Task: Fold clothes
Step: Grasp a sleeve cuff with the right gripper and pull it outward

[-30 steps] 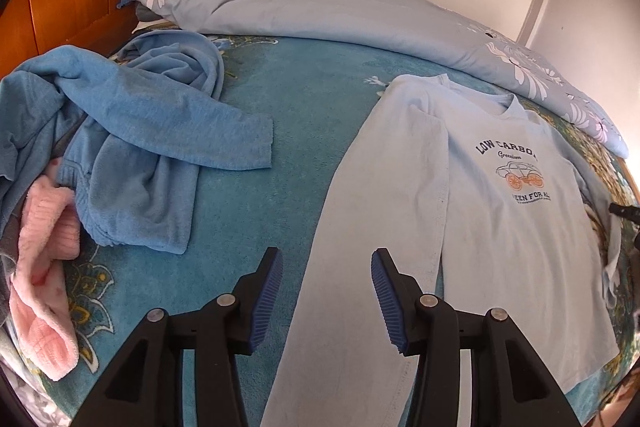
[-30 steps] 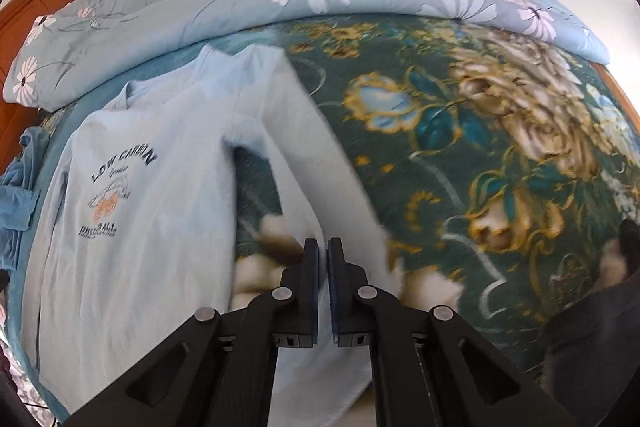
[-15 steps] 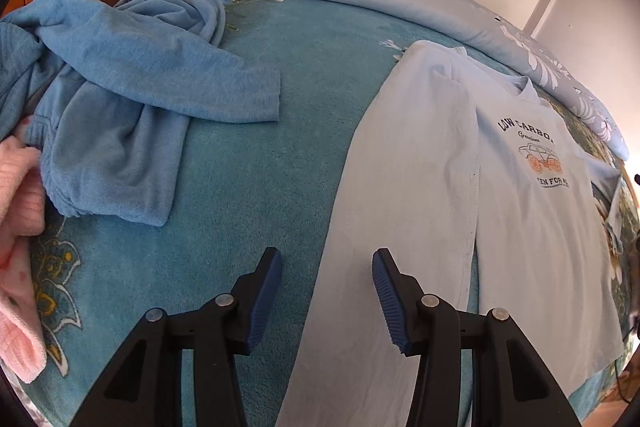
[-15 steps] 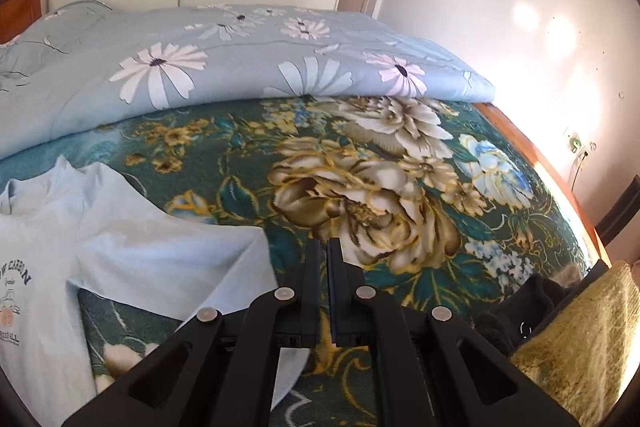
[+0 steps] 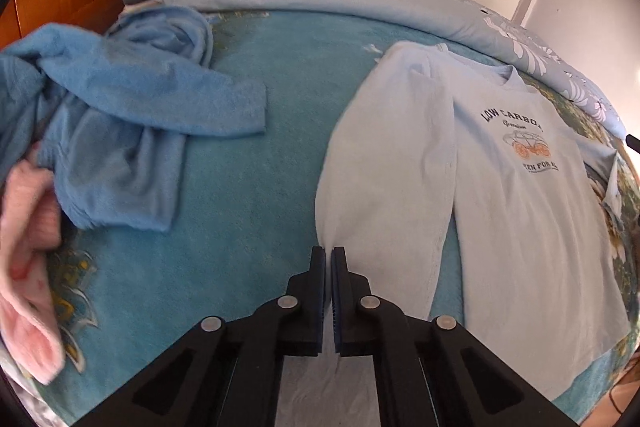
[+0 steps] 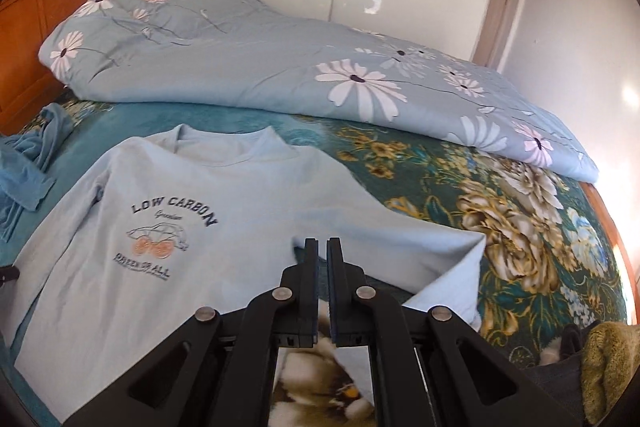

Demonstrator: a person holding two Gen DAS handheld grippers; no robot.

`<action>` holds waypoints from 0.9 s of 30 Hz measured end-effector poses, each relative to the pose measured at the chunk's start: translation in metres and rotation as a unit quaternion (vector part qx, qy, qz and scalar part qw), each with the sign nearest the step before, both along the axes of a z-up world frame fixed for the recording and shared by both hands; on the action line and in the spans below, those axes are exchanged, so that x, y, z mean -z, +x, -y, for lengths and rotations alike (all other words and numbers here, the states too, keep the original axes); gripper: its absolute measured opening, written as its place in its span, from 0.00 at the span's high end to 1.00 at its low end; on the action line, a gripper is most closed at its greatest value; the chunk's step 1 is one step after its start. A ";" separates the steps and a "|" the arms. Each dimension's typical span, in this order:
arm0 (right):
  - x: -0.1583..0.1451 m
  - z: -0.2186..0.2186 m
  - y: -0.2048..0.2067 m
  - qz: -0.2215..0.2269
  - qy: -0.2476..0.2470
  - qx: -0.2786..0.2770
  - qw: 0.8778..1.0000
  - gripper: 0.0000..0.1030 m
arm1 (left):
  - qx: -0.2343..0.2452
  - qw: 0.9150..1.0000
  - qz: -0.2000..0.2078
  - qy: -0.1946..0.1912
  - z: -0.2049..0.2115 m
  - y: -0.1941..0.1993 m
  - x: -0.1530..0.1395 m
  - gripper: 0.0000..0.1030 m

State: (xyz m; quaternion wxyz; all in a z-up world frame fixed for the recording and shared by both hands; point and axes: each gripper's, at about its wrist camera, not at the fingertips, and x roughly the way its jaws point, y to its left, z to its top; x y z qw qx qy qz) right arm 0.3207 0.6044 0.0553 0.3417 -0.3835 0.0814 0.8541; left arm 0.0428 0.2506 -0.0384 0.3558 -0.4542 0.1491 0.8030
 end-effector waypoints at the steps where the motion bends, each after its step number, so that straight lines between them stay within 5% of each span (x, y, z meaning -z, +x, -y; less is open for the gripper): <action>1: -0.001 0.006 -0.003 -0.001 -0.001 -0.008 1.000 0.97 | -0.003 1.000 -0.023 -0.007 0.000 -0.006 -0.009 0.97; 6: -0.001 0.020 -0.012 0.001 0.002 -0.027 1.000 0.97 | -0.034 0.989 -0.123 -0.069 0.000 -0.073 -0.048 0.97; 12: 0.022 0.011 -0.012 0.021 -0.019 -0.013 1.000 0.97 | -0.049 0.977 -0.162 -0.128 -0.030 -0.142 -0.057 0.97; 16: 0.044 0.004 -0.005 0.027 -0.057 0.001 0.998 0.97 | -0.053 0.976 -0.143 -0.155 -0.052 -0.173 -0.034 0.97; 20: 0.054 0.007 0.010 0.029 -0.076 0.007 0.997 0.97 | -0.046 0.988 -0.096 -0.111 -0.049 -0.168 -0.024 0.92; 24: 0.056 0.021 0.033 0.010 -0.103 0.011 0.995 0.96 | -0.046 0.991 -0.100 -0.082 -0.027 -0.136 -0.030 0.52; 27: 0.063 0.042 0.057 -0.009 -0.140 0.008 0.990 0.96 | -0.053 0.992 -0.104 -0.051 0.000 -0.100 -0.041 0.50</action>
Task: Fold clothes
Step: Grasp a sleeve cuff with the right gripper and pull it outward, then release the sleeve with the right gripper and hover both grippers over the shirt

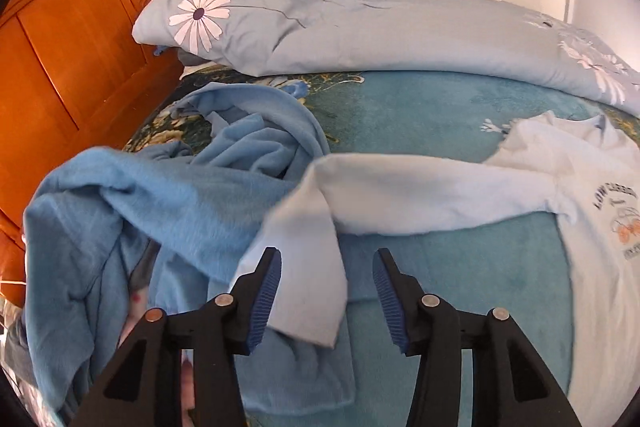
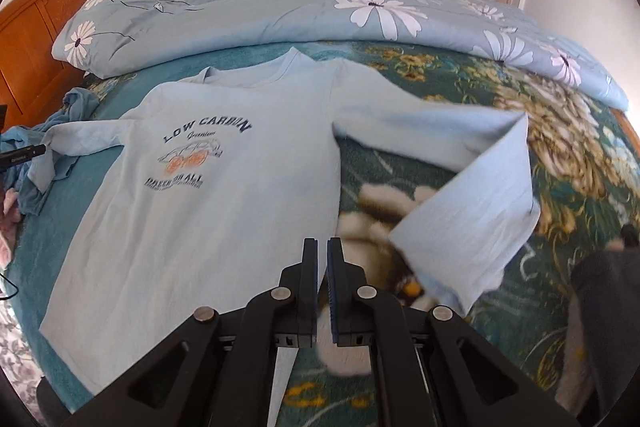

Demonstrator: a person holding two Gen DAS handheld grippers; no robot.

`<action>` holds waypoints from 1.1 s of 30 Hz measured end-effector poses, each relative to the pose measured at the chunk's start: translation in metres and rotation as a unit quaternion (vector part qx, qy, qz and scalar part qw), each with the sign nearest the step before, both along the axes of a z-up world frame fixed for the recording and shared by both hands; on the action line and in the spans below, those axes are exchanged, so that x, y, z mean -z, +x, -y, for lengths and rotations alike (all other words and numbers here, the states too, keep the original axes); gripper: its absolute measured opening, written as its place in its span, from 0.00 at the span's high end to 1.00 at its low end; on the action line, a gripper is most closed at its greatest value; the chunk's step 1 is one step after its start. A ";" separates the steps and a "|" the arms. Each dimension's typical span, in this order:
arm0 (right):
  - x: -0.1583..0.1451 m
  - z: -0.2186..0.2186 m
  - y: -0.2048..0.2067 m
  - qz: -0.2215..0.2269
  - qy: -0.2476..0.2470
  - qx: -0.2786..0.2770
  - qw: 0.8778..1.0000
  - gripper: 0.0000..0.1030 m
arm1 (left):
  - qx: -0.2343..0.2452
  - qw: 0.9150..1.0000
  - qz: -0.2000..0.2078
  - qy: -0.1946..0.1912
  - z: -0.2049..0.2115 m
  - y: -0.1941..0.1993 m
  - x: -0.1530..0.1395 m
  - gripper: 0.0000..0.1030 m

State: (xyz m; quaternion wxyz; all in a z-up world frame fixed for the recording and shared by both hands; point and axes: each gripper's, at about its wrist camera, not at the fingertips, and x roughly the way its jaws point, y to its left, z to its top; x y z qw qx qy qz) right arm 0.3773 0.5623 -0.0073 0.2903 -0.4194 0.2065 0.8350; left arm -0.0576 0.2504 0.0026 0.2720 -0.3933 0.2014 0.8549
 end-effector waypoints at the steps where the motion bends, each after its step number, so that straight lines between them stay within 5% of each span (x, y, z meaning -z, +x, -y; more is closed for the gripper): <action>1: 0.003 0.008 0.008 -0.006 -0.015 -0.002 1.000 0.96 | 0.002 1.000 0.010 0.018 0.009 0.014 -0.003 0.48; 5: 0.012 0.044 0.039 -0.030 -0.073 -0.010 0.997 0.95 | 0.066 0.988 0.118 0.072 0.029 0.086 0.007 0.43; 9: 0.022 0.072 0.064 -0.057 -0.127 -0.004 0.990 0.80 | 0.115 0.973 0.188 0.063 0.026 0.146 0.030 0.43; 11: 0.026 0.080 0.073 -0.064 -0.140 0.001 0.988 0.74 | 0.120 0.971 0.199 0.058 0.023 0.165 0.036 0.43; 21: 0.042 0.102 0.079 -0.083 -0.164 0.031 0.982 0.74 | 0.107 0.967 0.224 0.062 0.028 0.198 0.043 0.43; 22: 0.042 0.102 0.079 -0.090 -0.167 0.029 0.981 0.76 | 0.107 0.967 0.224 0.061 0.029 0.200 0.043 0.43; 23: 0.042 0.102 0.079 -0.096 -0.168 0.026 0.981 0.89 | 0.107 0.967 0.224 0.061 0.030 0.202 0.043 0.43; 33: 0.017 0.088 0.116 -0.075 -0.074 0.058 0.993 0.93 | 0.119 0.962 0.241 0.050 0.019 0.216 0.056 0.43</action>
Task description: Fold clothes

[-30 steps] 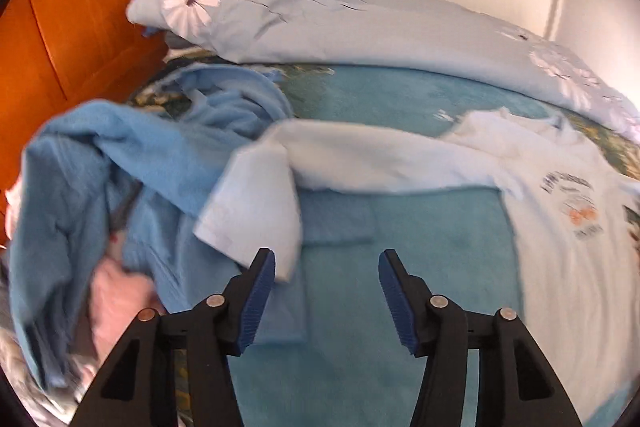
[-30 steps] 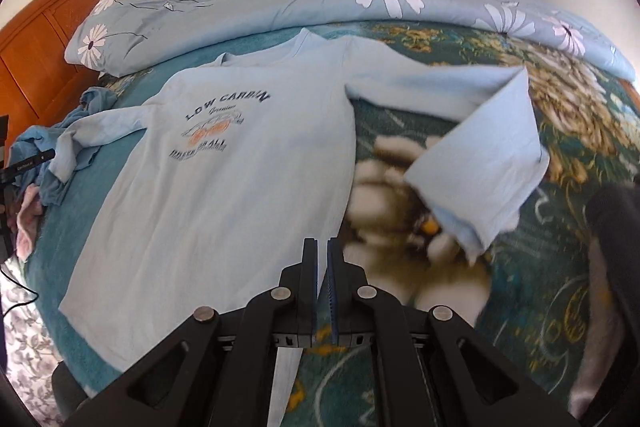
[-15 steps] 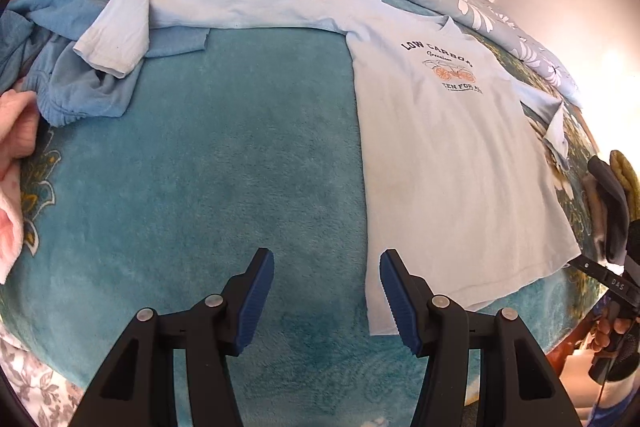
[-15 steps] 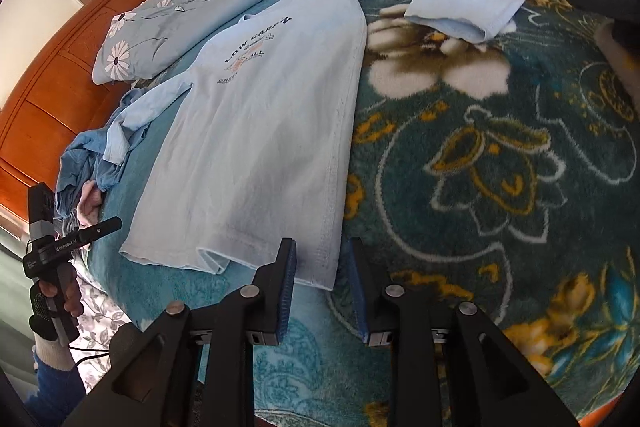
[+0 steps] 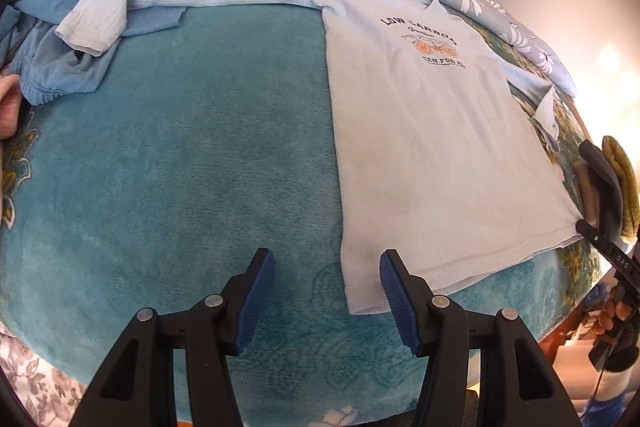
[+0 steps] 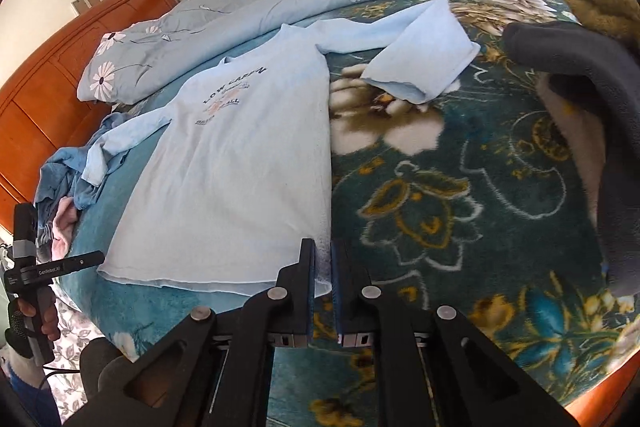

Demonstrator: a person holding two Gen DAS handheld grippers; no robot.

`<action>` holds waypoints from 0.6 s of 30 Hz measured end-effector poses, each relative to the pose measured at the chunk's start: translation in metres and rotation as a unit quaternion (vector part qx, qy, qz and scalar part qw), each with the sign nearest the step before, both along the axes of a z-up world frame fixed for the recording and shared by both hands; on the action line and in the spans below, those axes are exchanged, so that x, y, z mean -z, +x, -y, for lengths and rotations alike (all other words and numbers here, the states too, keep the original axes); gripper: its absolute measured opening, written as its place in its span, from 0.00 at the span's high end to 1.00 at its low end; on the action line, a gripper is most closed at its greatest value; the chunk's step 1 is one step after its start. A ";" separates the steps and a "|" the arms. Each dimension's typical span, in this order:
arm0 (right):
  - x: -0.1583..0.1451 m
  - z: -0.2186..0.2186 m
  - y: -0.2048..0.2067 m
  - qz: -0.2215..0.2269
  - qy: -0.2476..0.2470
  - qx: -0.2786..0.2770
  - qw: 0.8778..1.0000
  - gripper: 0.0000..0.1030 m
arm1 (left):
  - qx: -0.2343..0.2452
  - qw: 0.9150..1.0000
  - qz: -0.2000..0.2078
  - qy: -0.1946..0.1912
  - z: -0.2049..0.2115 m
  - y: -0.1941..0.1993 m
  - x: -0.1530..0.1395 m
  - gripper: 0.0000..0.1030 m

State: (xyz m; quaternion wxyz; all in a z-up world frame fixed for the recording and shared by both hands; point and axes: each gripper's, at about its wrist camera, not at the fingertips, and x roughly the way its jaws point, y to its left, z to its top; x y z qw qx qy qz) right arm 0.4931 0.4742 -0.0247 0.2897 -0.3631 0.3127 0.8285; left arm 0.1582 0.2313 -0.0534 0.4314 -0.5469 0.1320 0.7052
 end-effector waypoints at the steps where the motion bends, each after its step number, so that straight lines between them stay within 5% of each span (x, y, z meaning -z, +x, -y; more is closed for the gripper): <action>1: 0.003 -0.001 0.000 0.009 0.001 -0.001 1.000 0.93 | -0.002 1.000 0.000 0.000 -0.001 0.000 0.000 0.43; 10: 0.015 0.005 -0.002 0.010 -0.006 -0.018 1.000 0.93 | 0.002 0.999 0.032 0.029 -0.003 0.007 0.001 0.45; 13: 0.014 0.006 -0.001 0.006 -0.005 -0.019 1.000 0.93 | 0.002 0.999 0.036 0.032 -0.005 0.009 0.003 0.61; 16: 0.014 0.007 -0.002 0.004 -0.006 -0.020 1.000 0.93 | -0.012 0.999 0.035 0.031 -0.004 0.007 0.004 0.91; 18: 0.013 0.007 -0.001 0.000 -0.006 -0.021 1.000 0.93 | -0.026 0.998 0.040 0.042 0.000 0.005 0.001 0.97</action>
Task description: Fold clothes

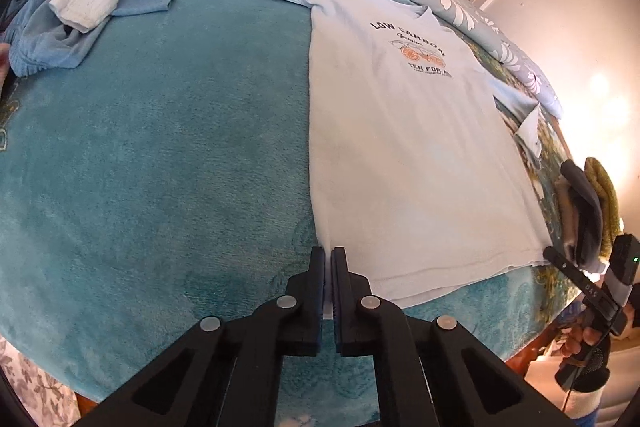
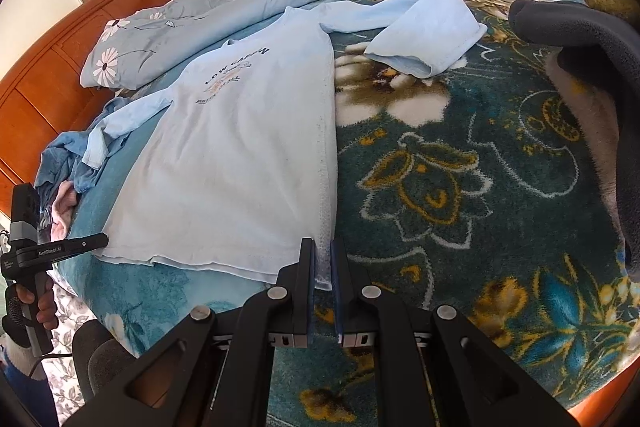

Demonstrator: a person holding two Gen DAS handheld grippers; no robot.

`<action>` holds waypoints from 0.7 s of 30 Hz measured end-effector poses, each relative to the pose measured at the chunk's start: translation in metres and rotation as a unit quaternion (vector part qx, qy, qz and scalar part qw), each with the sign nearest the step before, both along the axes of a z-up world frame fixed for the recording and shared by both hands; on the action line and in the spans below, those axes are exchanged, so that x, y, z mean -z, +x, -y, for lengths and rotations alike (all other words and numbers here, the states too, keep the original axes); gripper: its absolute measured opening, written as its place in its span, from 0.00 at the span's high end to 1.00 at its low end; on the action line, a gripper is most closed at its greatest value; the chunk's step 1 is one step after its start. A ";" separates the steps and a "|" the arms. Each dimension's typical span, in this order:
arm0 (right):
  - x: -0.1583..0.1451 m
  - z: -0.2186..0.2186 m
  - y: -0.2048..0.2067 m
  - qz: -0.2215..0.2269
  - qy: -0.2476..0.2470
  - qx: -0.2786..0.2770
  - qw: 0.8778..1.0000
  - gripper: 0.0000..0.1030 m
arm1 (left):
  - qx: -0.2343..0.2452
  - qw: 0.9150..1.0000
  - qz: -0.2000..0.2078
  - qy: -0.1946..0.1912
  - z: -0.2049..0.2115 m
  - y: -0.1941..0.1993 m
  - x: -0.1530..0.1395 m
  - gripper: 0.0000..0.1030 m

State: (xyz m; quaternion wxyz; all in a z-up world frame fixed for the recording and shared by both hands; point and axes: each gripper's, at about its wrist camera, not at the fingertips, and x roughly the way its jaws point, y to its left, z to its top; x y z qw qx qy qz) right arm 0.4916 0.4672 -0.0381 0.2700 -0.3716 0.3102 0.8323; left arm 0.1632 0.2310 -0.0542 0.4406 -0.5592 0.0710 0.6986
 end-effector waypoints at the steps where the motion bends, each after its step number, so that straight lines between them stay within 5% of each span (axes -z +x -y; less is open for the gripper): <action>1: -0.001 0.000 0.000 -0.002 0.000 0.000 1.000 0.93 | -0.006 1.000 -0.003 0.003 0.003 0.000 -0.003 0.97; 7: -0.007 0.011 0.005 -0.005 0.008 -0.023 1.000 0.93 | 0.000 0.999 -0.044 0.014 0.020 0.016 -0.028 0.97; 16: 0.008 0.007 0.004 -0.002 -0.006 -0.028 1.000 0.93 | 0.008 0.998 -0.061 -0.034 0.012 0.020 -0.004 0.97; 20: 0.004 0.004 0.009 -0.014 -0.014 -0.031 0.999 0.91 | 0.032 0.996 -0.075 -0.028 0.012 0.023 -0.015 0.93; 21: 0.003 0.003 0.011 -0.019 -0.017 -0.030 0.999 0.91 | 0.040 0.996 -0.075 -0.027 0.013 0.023 -0.018 0.84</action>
